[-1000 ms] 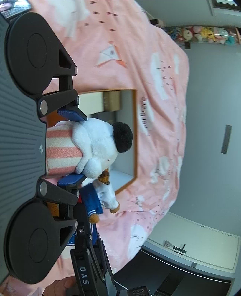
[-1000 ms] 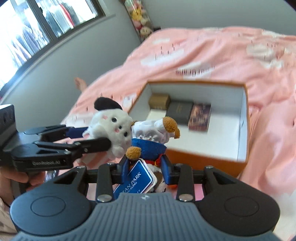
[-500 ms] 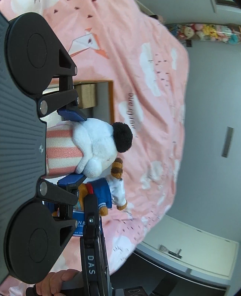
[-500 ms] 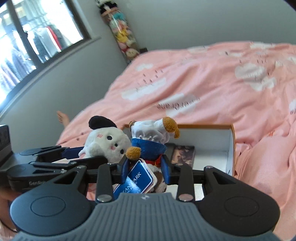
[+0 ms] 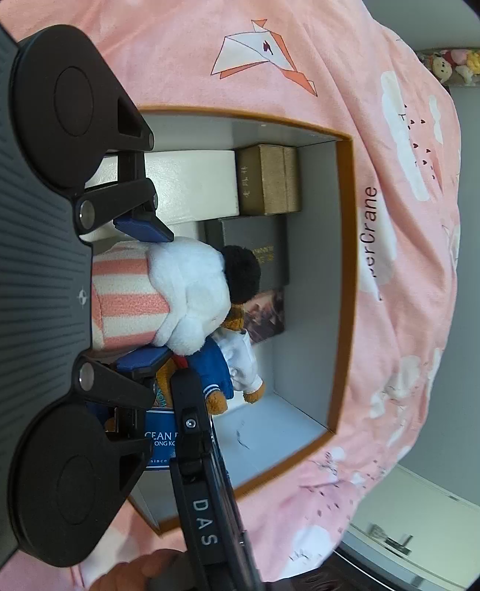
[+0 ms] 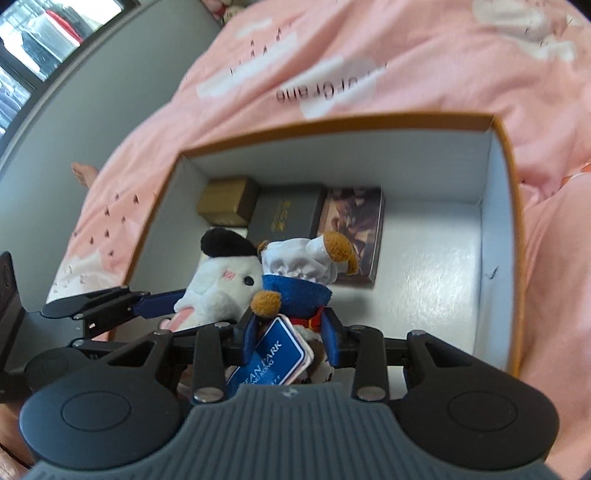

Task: Organize objects
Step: 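Lower the white plush and blue card with doll into the orange box, open both tools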

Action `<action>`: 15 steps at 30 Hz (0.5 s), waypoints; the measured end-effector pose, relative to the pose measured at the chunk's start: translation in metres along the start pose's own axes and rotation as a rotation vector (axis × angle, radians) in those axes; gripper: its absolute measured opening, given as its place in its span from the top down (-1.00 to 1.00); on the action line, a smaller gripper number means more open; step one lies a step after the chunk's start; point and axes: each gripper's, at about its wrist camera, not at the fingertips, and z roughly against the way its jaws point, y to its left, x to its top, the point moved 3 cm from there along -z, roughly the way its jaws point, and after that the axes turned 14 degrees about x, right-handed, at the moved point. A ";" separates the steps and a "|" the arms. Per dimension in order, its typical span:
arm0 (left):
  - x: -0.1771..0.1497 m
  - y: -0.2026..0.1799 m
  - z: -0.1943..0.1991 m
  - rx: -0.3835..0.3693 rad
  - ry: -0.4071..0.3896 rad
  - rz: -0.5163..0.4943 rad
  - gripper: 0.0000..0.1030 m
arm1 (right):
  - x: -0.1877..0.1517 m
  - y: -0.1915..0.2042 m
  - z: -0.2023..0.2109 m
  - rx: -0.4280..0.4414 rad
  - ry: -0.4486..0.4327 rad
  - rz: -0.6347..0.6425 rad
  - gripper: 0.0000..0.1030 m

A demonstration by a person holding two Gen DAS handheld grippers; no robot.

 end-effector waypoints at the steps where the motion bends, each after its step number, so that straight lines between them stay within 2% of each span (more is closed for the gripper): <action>1: -0.001 -0.001 -0.003 0.011 0.003 -0.003 -0.31 | 0.000 -0.003 -0.004 -0.001 0.016 -0.007 0.26; 7: -0.006 -0.007 -0.010 0.046 -0.005 -0.050 -0.34 | 0.001 -0.021 -0.024 0.016 0.074 -0.091 0.26; 13: -0.001 0.001 -0.008 0.007 0.034 -0.062 -0.39 | 0.001 -0.027 -0.035 0.029 0.102 -0.113 0.23; 15: 0.000 0.003 -0.001 -0.016 0.033 -0.082 -0.40 | 0.000 -0.025 -0.036 0.022 0.102 -0.100 0.16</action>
